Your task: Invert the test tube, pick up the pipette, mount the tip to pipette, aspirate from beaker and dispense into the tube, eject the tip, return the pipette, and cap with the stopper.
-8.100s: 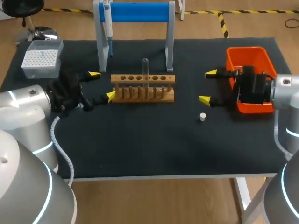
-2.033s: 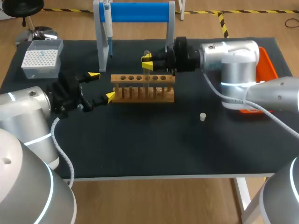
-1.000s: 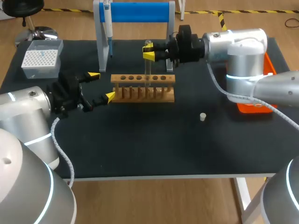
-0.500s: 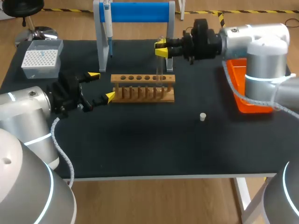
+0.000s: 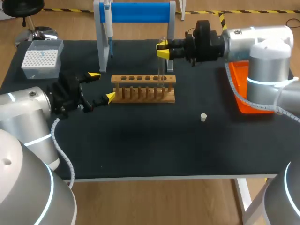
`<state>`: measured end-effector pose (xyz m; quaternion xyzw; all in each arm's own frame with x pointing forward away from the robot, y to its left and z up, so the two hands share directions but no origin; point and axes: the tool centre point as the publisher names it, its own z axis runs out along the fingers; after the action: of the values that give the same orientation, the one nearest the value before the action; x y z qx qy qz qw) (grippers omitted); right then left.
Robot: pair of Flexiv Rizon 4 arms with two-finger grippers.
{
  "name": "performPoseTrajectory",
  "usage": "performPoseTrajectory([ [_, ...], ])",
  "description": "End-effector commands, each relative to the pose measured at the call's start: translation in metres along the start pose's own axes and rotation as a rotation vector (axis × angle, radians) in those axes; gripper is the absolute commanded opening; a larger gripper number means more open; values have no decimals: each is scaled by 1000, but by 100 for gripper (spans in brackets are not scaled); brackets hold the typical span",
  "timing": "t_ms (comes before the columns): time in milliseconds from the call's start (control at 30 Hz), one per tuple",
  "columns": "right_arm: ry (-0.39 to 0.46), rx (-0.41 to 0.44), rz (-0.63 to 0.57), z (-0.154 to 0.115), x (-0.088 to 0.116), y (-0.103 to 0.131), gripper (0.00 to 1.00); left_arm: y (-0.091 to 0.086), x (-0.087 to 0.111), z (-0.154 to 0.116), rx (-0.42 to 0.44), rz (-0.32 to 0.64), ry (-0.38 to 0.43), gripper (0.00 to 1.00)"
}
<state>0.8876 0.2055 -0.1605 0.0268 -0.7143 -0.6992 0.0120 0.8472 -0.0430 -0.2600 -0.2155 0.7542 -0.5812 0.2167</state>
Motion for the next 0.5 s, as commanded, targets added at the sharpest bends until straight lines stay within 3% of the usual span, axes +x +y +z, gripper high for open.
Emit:
performPoseTrajectory([
  [33,1,2,1,-1,0,0,0,0,1,1,-1,1,-5,100],
  [133,-3,-6,41,-2,-1,1,0,0,1,1,-1,1,-5,100],
  [500,-2,-128,642,-10,-17,7,0,0,1,1,-1,1,-5,100],
])
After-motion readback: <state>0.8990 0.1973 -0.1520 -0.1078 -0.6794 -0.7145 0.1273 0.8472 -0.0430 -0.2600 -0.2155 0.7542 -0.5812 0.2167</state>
